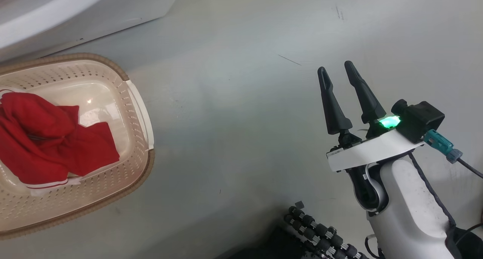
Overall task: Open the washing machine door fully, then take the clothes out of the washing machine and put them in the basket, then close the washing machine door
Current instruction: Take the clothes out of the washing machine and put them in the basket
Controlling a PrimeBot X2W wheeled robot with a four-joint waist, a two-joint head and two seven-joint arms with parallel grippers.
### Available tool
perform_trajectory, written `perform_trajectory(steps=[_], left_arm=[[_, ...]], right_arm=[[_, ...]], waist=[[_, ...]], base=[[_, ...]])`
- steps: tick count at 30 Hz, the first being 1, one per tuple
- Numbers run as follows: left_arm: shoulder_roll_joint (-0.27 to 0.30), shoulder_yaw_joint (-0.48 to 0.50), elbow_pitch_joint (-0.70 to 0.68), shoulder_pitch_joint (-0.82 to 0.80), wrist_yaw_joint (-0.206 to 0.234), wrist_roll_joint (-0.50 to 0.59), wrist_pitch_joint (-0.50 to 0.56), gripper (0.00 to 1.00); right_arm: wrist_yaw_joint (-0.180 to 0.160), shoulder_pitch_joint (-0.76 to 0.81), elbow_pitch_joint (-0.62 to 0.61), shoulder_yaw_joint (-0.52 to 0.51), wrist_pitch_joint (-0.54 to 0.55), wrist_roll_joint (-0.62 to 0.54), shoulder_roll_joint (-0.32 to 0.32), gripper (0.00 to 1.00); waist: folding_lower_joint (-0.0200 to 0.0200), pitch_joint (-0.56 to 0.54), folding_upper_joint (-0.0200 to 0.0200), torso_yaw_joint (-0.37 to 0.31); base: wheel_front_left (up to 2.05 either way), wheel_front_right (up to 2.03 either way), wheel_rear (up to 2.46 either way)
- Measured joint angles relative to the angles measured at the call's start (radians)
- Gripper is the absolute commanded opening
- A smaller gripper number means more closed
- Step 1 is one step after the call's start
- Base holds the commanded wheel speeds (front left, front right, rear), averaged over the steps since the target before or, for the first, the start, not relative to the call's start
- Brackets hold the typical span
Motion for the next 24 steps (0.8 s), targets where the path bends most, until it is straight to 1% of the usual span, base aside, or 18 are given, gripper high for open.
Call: perform_trajectory(steps=[5, 10, 16, 17, 24], left_arm=[[-0.005, 0.003, -0.022, -0.012, 0.000, -0.001, -0.016, 0.00], [-0.030, 0.001, -0.054, -0.015, -0.002, -0.007, -0.065, 0.00], [-0.047, -0.002, -0.099, -0.023, -0.006, -0.008, -0.143, 0.00], [-0.047, -0.002, -0.099, -0.023, -0.006, -0.008, -0.143, 0.00], [-0.060, -0.004, -0.149, -0.017, -0.012, -0.006, -0.255, 0.00]], right_arm=[[0.000, -0.009, 0.001, -0.010, 0.000, 0.000, 0.000, 1.00], [0.000, -0.018, 0.001, -0.036, 0.000, -0.009, 0.000, 1.00], [0.000, -0.019, 0.000, -0.052, 0.000, -0.026, -0.001, 1.00], [0.000, -0.019, 0.000, -0.052, 0.000, -0.026, -0.001, 1.00], [0.000, -0.025, 0.001, -0.066, 0.000, -0.048, 0.000, 1.00]], waist=[[0.0000, 0.002, 0.0000, 0.007], [0.0000, 0.002, 0.0000, 0.023], [0.0000, 0.001, 0.0000, 0.051], [0.0000, 0.001, 0.0000, 0.051], [0.0000, -0.008, 0.0000, 0.079]], base=[[0.00, 0.00, 0.00], [0.00, 0.00, 0.00], [0.00, 0.00, 0.00], [0.00, 0.00, 0.00], [0.00, 0.00, 0.00]])
